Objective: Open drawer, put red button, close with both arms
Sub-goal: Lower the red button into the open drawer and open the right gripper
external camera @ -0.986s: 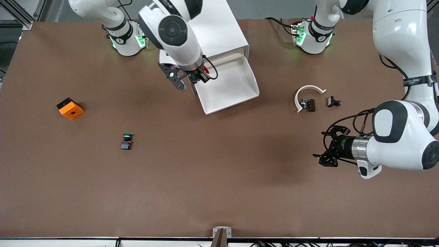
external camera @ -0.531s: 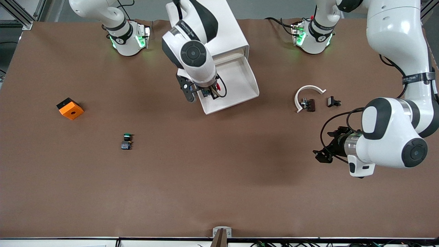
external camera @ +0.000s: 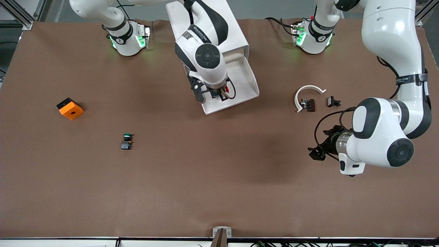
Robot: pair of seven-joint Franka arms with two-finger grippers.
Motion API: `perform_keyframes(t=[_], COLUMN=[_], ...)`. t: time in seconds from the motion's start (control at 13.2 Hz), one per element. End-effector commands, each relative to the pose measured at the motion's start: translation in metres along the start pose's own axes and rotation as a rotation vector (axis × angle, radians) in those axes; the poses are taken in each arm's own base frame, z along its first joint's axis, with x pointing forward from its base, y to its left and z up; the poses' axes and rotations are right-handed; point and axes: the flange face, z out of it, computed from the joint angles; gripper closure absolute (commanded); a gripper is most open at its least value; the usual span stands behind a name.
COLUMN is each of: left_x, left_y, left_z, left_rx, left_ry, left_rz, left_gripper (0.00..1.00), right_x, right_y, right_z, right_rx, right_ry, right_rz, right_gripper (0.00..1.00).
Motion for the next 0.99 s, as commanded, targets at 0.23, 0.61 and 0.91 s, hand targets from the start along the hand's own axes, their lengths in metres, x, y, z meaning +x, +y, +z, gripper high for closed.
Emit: perform_keyframes(t=[0.23,0.61,0.91], left_x=[-0.027,-0.049,-0.053], left_y=[0.011,0.025,0.025], left_z=[0.006,0.010,0.010], left_rx=[0.019,0.021,0.025], left_ry=[0.015,0.025,0.016], left_rz=[0.042,0.071,0.074], left_gripper=[0.00,0.00,0.00], right_x=[-0.011,-0.012,-0.016], right_y=[-0.013,-0.019,-0.021], right_z=[0.008,0.017,0.014], right_rx=[-0.001,-0.001,0.007], right_ry=[-0.011,-0.009,-0.012], right_rz=[0.032,0.032,0.020], right_gripper=[0.68,0.63,0.00])
